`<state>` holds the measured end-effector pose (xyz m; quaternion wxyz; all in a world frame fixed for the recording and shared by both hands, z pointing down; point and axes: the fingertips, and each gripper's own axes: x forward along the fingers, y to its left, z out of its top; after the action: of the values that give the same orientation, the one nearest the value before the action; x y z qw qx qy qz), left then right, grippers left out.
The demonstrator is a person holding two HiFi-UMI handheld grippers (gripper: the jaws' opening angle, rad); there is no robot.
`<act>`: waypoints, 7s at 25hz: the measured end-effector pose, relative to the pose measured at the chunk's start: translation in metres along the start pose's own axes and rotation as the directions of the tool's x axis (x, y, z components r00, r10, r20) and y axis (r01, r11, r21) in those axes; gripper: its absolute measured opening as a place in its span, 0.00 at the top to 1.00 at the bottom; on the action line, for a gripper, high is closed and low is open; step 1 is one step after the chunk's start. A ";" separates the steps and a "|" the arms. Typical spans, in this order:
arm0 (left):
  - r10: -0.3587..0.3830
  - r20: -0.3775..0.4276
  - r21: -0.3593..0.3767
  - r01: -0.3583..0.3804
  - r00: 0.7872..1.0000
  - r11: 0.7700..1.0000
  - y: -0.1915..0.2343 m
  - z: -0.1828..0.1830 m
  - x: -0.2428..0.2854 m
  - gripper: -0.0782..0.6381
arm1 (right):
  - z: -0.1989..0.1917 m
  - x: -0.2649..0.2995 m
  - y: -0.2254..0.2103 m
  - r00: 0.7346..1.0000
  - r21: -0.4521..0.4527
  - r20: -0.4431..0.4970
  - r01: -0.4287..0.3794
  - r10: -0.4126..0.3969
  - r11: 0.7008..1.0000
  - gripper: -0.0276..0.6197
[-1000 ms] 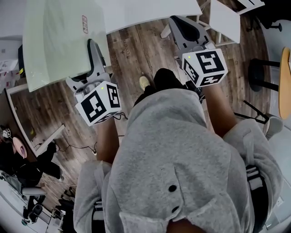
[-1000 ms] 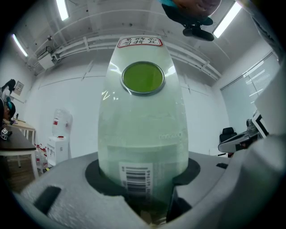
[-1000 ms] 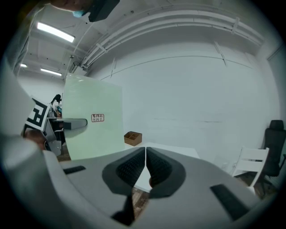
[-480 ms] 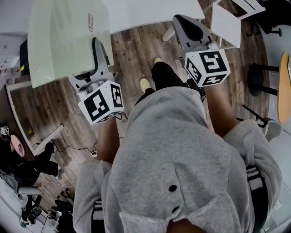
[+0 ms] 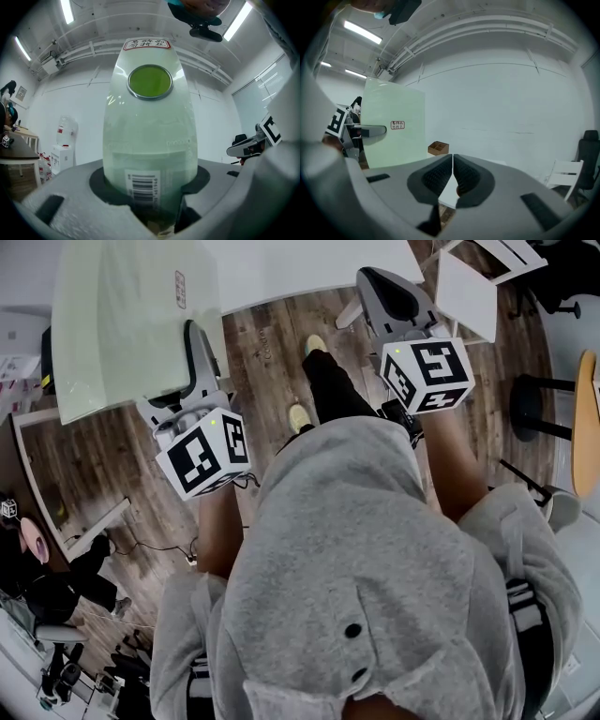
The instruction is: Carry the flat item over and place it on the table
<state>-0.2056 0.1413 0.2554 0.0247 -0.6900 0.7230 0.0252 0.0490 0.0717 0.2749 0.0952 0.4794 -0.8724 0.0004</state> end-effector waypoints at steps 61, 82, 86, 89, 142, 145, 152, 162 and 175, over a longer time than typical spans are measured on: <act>0.068 -0.089 0.086 -0.061 0.994 0.994 -0.031 -0.032 0.251 0.51 | -0.019 0.214 -0.163 0.997 0.040 -0.053 -0.059 0.061 0.997 0.91; 0.076 -0.096 0.136 -0.063 0.992 0.989 -0.068 -0.026 0.311 0.52 | -0.024 0.254 -0.197 0.988 0.142 -0.040 -0.143 0.150 0.979 0.91; 0.082 -0.096 0.144 -0.067 0.992 0.987 -0.071 -0.026 0.318 0.51 | -0.026 0.261 -0.198 0.986 0.152 -0.039 -0.155 0.163 0.976 0.91; 0.081 -0.103 0.140 -0.067 0.991 0.988 -0.070 -0.027 0.320 0.52 | -0.026 0.263 -0.196 0.985 0.158 -0.037 -0.163 0.171 0.974 0.91; 0.090 -0.105 0.058 -0.084 0.990 0.995 0.078 -0.071 0.453 0.51 | -0.042 0.388 -0.145 0.978 0.091 -0.180 -0.089 0.104 0.992 0.91; 0.089 -0.108 0.060 -0.083 0.990 0.995 0.083 -0.074 0.459 0.51 | -0.046 0.393 -0.142 0.975 0.094 -0.193 -0.090 0.107 0.991 0.91; 0.090 -0.119 0.054 -0.084 0.989 0.995 0.085 -0.088 0.477 0.51 | -0.059 0.403 -0.142 0.967 0.097 -0.232 -0.088 0.109 0.991 0.91; 0.096 -0.172 0.047 -0.089 0.980 0.995 0.099 -0.128 0.497 0.51 | -0.086 0.423 -0.134 0.951 0.116 -0.283 -0.094 0.123 0.989 0.91; 0.124 -0.181 0.039 -0.119 0.976 0.992 0.107 -0.144 0.500 0.51 | -0.099 0.420 -0.124 0.938 0.125 -0.319 -0.103 0.138 0.987 0.91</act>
<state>-0.3359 -0.3617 0.3640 -0.0336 -0.6435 0.7633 -0.0470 -0.0500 -0.3381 0.4304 0.2125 0.4226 -0.8711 0.1321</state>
